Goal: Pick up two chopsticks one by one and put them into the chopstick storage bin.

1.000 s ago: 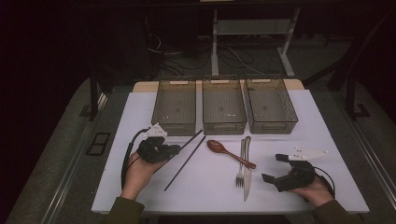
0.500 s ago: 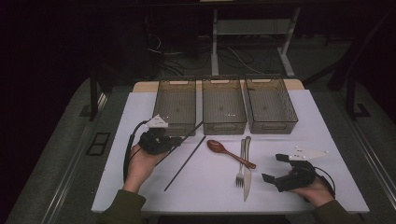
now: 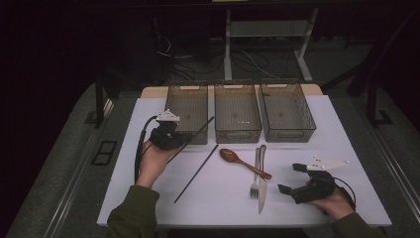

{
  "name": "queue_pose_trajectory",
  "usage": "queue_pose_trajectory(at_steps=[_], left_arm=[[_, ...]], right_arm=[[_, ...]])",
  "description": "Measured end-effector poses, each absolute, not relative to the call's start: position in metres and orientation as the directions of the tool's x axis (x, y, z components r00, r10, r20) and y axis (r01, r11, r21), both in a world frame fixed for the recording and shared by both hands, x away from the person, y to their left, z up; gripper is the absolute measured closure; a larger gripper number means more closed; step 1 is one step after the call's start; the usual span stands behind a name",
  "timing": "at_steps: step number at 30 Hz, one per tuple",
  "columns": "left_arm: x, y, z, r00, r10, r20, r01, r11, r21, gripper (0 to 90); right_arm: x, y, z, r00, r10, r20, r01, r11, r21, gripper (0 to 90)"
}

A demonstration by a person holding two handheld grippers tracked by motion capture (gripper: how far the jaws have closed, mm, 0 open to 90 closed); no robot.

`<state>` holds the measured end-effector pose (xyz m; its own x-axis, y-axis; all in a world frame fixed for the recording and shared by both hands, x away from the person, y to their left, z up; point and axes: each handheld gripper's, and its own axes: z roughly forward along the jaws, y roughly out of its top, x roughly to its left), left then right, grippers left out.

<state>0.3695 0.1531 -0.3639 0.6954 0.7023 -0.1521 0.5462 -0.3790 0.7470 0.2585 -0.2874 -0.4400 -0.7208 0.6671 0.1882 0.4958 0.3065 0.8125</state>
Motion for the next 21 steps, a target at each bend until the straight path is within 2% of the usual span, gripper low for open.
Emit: queue_pose_trajectory(at_steps=[7, 21], left_arm=[[0.388, 0.156, -0.353, 0.668, 0.727, -0.159, 0.557, -0.346, 0.755, 86.0], [0.433, 0.153, -0.333, 0.636, 0.763, -0.119, 0.559, -0.348, 0.753, 85.9]], right_arm=[[0.258, -0.288, -0.439, -0.722, 0.666, 0.191, 0.495, 0.302, 0.815, 0.9], [0.257, -0.289, -0.438, -0.723, 0.662, 0.2, 0.492, 0.29, 0.821, 0.9]])
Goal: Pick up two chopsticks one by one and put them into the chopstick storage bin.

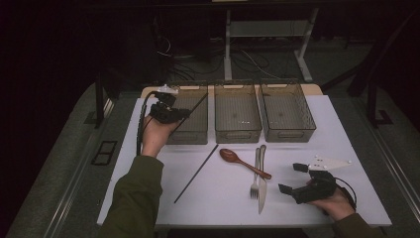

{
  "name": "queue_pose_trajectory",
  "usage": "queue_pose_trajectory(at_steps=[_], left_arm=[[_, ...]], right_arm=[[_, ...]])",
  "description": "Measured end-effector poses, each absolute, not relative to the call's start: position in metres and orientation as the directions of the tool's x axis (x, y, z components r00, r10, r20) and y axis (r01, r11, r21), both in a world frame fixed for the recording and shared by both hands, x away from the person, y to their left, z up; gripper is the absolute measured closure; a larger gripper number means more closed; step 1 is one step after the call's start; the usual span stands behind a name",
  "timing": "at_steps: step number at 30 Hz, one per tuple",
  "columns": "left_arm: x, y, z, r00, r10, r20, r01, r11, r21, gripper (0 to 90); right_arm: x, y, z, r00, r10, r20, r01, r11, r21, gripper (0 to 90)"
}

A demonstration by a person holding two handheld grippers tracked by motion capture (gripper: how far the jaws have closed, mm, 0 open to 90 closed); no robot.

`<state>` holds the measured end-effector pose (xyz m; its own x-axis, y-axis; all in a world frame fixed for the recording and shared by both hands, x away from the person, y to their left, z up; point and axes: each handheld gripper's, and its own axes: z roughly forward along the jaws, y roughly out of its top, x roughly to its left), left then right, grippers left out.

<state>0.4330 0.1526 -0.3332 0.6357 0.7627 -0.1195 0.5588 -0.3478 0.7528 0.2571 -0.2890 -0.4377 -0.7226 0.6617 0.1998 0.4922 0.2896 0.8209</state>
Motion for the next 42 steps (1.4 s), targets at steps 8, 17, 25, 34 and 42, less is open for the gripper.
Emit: queue_pose_trajectory(at_steps=[8, 17, 25, 34, 42], left_arm=[[0.458, 0.145, -0.335, 0.638, 0.764, -0.099, 0.557, -0.369, 0.744, 85.8], [0.487, 0.148, -0.349, 0.623, 0.777, -0.09, 0.551, -0.354, 0.756, 85.7], [0.502, 0.157, -0.354, 0.59, 0.802, -0.09, 0.562, -0.329, 0.759, 85.7], [0.506, 0.156, -0.367, 0.574, 0.816, -0.064, 0.594, -0.362, 0.719, 85.6], [0.506, 0.152, -0.374, 0.539, 0.842, -0.011, 0.599, -0.373, 0.709, 71.1]], right_arm=[[0.257, -0.289, -0.437, -0.725, 0.658, 0.204, 0.489, 0.282, 0.825, 0.9], [0.257, -0.29, -0.437, -0.726, 0.654, 0.214, 0.491, 0.274, 0.827, 0.9], [0.258, -0.291, -0.436, -0.723, 0.654, 0.222, 0.495, 0.267, 0.827, 0.9], [0.258, -0.292, -0.436, -0.723, 0.654, 0.224, 0.496, 0.265, 0.827, 0.9], [0.257, -0.292, -0.435, -0.723, 0.654, 0.223, 0.491, 0.26, 0.831, 0.9]])
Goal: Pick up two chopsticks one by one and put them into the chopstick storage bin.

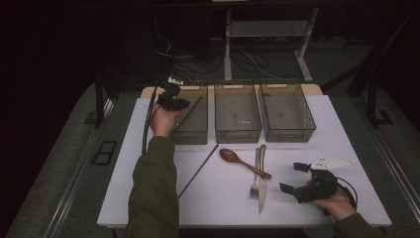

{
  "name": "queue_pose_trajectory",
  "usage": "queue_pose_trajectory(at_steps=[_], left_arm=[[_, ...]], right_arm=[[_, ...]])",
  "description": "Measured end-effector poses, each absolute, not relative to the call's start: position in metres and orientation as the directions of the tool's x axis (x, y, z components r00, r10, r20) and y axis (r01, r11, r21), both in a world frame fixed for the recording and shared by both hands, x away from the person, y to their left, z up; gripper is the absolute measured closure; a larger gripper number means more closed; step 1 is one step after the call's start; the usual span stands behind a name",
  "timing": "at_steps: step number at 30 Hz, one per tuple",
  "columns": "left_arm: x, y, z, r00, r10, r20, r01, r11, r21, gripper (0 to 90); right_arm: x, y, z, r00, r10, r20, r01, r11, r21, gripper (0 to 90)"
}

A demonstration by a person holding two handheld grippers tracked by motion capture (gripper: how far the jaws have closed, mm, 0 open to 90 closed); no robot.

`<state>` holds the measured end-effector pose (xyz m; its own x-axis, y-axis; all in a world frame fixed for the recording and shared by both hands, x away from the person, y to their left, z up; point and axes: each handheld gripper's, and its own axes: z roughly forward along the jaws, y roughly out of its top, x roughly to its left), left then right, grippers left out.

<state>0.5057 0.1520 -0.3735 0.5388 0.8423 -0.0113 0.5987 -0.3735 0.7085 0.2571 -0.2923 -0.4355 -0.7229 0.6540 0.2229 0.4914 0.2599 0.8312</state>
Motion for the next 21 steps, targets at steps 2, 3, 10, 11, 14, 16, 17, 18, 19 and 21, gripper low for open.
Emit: queue_pose_trajectory(at_steps=[2, 3, 10, 11, 14, 16, 17, 18, 19, 21], left_arm=[[0.504, 0.15, -0.372, 0.549, 0.836, 0.002, 0.591, -0.39, 0.707, 68.2], [0.503, 0.15, -0.371, 0.553, 0.833, 0.001, 0.585, -0.388, 0.712, 67.0], [0.496, 0.149, -0.36, 0.585, 0.811, 0.001, 0.557, -0.402, 0.726, 58.7], [0.494, 0.15, -0.357, 0.587, 0.81, -0.001, 0.555, -0.402, 0.729, 57.6], [0.486, 0.15, -0.349, 0.609, 0.791, -0.048, 0.553, -0.381, 0.741, 52.3], [0.483, 0.149, -0.347, 0.617, 0.785, -0.046, 0.541, -0.382, 0.749, 49.7], [0.477, 0.15, -0.344, 0.638, 0.768, -0.053, 0.523, -0.382, 0.762, 48.5], [0.477, 0.15, -0.344, 0.638, 0.768, -0.053, 0.523, -0.382, 0.762, 47.5], [0.474, 0.15, -0.342, 0.645, 0.762, -0.057, 0.522, -0.385, 0.762, 46.0], [0.467, 0.151, -0.34, 0.653, 0.753, -0.075, 0.513, -0.368, 0.775, 43.3]], right_arm=[[0.257, -0.293, -0.435, -0.723, 0.654, 0.222, 0.491, 0.26, 0.832, 0.9], [0.257, -0.293, -0.435, -0.723, 0.654, 0.222, 0.49, 0.26, 0.832, 0.9], [0.257, -0.292, -0.435, -0.723, 0.655, 0.221, 0.491, 0.261, 0.831, 0.9], [0.257, -0.292, -0.435, -0.723, 0.655, 0.221, 0.491, 0.261, 0.831, 0.9], [0.257, -0.292, -0.435, -0.723, 0.655, 0.22, 0.49, 0.261, 0.832, 0.9], [0.257, -0.292, -0.435, -0.722, 0.656, 0.218, 0.49, 0.263, 0.831, 0.9], [0.257, -0.292, -0.435, -0.723, 0.656, 0.218, 0.49, 0.264, 0.831, 0.9], [0.257, -0.292, -0.435, -0.721, 0.657, 0.219, 0.492, 0.264, 0.83, 0.9], [0.257, -0.292, -0.435, -0.722, 0.657, 0.218, 0.492, 0.265, 0.829, 0.9], [0.257, -0.292, -0.435, -0.721, 0.658, 0.218, 0.492, 0.264, 0.83, 0.9]])
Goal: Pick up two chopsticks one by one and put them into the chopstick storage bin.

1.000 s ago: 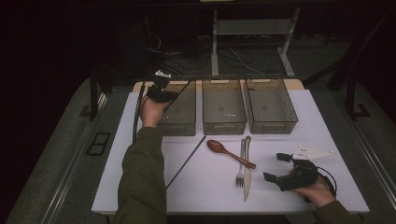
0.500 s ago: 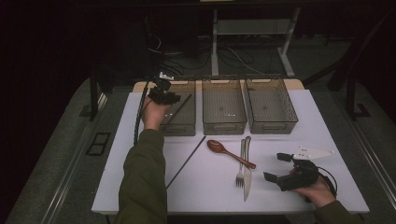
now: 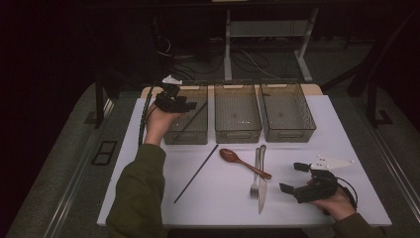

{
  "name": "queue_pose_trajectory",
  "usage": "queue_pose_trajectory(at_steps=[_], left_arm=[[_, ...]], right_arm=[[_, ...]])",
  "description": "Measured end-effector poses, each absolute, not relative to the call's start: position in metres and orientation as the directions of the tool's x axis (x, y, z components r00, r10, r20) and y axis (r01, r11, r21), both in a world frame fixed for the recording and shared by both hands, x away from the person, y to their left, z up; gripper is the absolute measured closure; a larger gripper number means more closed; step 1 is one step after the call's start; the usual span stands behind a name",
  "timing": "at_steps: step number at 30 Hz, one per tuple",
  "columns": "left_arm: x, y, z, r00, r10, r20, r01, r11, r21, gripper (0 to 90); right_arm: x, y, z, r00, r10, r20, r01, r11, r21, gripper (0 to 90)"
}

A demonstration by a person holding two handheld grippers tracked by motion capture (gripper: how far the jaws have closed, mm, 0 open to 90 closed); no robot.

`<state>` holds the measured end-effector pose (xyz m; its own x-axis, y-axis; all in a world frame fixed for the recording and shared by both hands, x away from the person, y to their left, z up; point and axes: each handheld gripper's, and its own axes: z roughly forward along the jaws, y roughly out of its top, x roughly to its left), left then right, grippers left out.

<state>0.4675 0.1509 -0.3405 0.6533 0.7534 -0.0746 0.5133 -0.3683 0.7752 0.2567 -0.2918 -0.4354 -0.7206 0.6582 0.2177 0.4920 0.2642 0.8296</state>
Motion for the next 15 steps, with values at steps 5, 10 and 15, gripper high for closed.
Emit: queue_pose_trajectory(at_steps=[5, 10, 15], left_arm=[[0.451, 0.153, -0.336, 0.673, 0.735, -0.081, 0.502, -0.374, 0.779, 34.7], [0.433, 0.155, -0.334, 0.691, 0.718, -0.079, 0.481, -0.376, 0.792, 28.8], [0.421, 0.155, -0.334, 0.7, 0.71, -0.08, 0.47, -0.373, 0.8, 23.3]], right_arm=[[0.257, -0.292, -0.435, -0.72, 0.66, 0.214, 0.492, 0.268, 0.829, 0.9], [0.257, -0.291, -0.436, -0.721, 0.66, 0.21, 0.489, 0.271, 0.829, 0.9], [0.257, -0.291, -0.436, -0.72, 0.662, 0.209, 0.489, 0.27, 0.83, 0.9]])
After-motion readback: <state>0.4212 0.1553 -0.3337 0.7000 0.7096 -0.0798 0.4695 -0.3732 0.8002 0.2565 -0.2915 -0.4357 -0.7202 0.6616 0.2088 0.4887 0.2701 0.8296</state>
